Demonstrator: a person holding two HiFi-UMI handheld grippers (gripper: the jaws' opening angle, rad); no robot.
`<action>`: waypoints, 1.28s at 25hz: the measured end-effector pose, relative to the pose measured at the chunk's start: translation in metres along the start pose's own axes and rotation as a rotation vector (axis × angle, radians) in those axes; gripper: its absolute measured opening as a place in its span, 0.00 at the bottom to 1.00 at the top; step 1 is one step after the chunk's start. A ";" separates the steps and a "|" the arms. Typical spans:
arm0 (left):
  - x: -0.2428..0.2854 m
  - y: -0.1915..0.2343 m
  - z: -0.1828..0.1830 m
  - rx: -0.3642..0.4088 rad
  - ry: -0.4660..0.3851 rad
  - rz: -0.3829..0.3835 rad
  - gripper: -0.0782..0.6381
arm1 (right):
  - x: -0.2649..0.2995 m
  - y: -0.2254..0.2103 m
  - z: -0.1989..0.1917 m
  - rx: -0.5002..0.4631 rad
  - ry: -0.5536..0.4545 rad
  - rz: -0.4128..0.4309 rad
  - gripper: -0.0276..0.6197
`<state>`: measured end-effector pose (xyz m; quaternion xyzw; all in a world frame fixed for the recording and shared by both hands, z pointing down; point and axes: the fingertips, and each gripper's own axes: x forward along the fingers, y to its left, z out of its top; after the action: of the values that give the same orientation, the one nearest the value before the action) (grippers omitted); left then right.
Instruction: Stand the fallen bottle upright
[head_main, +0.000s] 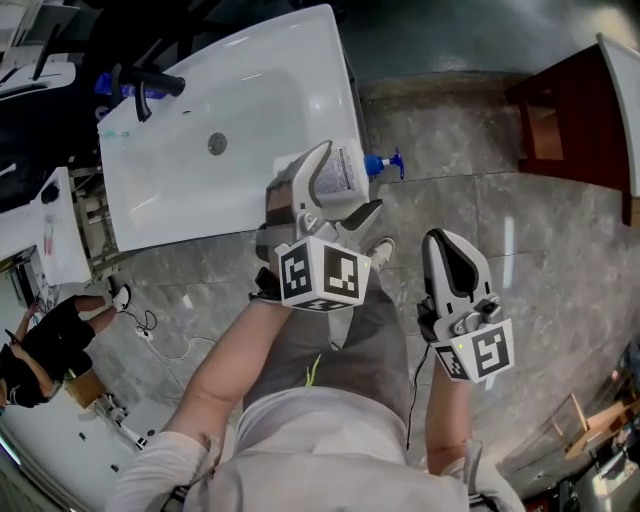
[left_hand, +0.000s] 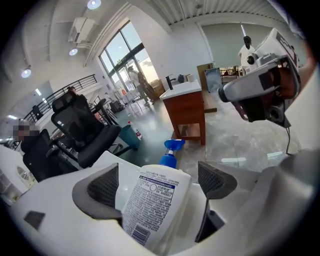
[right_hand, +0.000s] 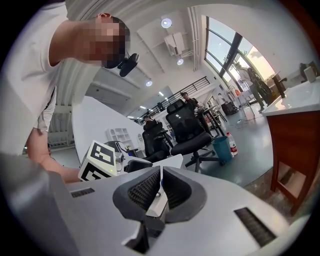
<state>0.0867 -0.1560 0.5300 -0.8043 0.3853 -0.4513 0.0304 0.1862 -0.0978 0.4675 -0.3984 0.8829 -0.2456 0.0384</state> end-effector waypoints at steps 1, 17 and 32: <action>0.004 -0.001 -0.001 -0.005 0.011 -0.002 0.80 | 0.000 -0.001 -0.002 0.002 0.003 0.000 0.11; 0.044 -0.003 -0.023 -0.056 0.180 -0.018 0.87 | -0.007 -0.023 -0.018 0.030 0.020 -0.003 0.11; 0.051 -0.013 -0.022 0.025 0.237 0.004 0.86 | -0.004 -0.031 -0.022 0.042 0.021 0.013 0.11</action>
<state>0.0928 -0.1734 0.5841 -0.7440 0.3823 -0.5479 -0.0045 0.2043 -0.1035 0.5003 -0.3893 0.8804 -0.2680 0.0392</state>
